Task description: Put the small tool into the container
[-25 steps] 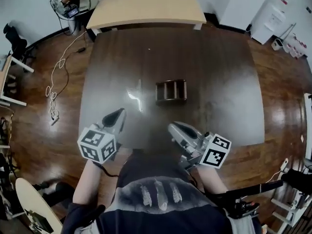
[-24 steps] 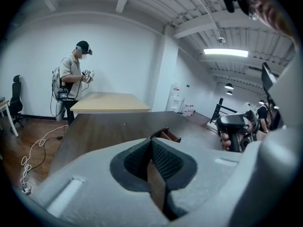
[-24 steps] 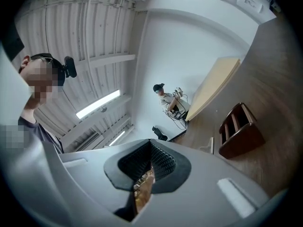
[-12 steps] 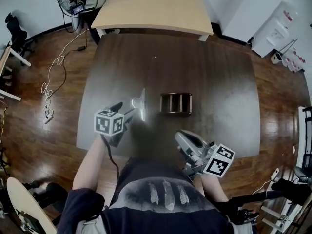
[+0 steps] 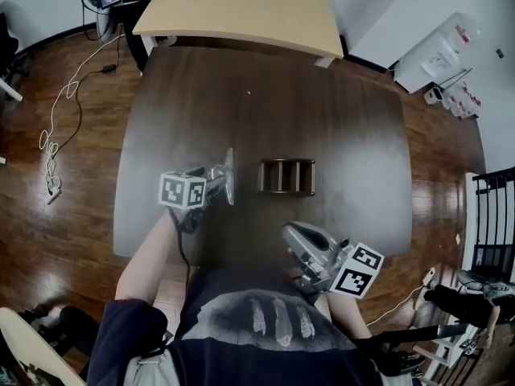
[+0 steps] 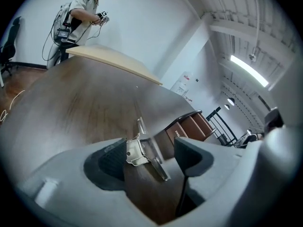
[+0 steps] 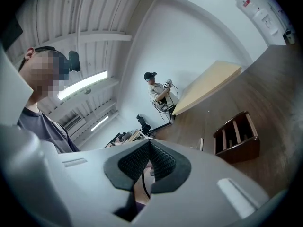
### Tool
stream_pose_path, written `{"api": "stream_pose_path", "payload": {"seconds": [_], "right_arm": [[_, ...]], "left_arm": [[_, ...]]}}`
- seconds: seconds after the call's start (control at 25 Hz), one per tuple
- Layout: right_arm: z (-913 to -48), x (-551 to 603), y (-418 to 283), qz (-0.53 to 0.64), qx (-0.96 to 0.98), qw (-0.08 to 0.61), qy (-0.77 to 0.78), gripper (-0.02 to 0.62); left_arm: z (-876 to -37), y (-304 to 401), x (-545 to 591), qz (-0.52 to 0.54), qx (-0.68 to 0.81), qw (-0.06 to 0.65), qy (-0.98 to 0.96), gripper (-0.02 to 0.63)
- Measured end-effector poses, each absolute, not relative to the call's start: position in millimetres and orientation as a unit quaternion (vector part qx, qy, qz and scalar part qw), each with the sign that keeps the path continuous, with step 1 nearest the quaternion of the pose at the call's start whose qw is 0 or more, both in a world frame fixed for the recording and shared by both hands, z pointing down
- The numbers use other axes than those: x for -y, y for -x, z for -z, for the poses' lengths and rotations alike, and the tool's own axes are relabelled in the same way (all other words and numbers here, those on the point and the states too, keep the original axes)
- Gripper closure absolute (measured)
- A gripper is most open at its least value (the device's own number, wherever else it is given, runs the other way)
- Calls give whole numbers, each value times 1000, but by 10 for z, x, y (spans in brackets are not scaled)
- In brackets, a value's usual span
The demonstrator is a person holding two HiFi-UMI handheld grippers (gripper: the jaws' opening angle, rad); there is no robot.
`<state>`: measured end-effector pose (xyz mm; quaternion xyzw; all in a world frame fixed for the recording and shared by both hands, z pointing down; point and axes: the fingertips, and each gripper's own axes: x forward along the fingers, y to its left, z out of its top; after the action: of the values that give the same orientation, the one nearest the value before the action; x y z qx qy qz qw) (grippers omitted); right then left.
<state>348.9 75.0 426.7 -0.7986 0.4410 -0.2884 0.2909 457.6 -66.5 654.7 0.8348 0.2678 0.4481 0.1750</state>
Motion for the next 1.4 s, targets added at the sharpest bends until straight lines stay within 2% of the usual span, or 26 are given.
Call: {"api": "stream_pose_path", "payload": {"seconds": [0.12, 0.2, 0.36, 0.44, 0.68, 1.08, 1.4], "right_arm": [[-4299, -648, -3486, 299, -431, 278, 805, 594], [-4311, -573, -3489, 305, -425, 264, 811, 594], [-4332, -481, -3459, 317, -407, 243, 822, 594], [-4343, -465, -3445, 322, -398, 239, 825, 594], [-4377, -413, -3449, 330, -386, 230, 830, 594], [-4356, -257, -3432, 331, -392, 201, 834, 594], [-4330, -317, -3409, 317, -408, 205, 831, 594]], "left_arm": [[-6678, -4625, 596, -455, -290, 182, -823, 288], [-6748, -4662, 575, -458, -301, 186, -815, 315], [-6884, -4698, 527, -469, -322, 182, -802, 410], [-6923, -4732, 494, -467, -331, 180, -800, 484], [-6892, -4782, 417, -453, -345, 207, -796, 550], [-6566, -4942, 493, -392, -335, 265, -815, 571], [-5710, -5247, 384, -259, -330, 308, -854, 572]]}}
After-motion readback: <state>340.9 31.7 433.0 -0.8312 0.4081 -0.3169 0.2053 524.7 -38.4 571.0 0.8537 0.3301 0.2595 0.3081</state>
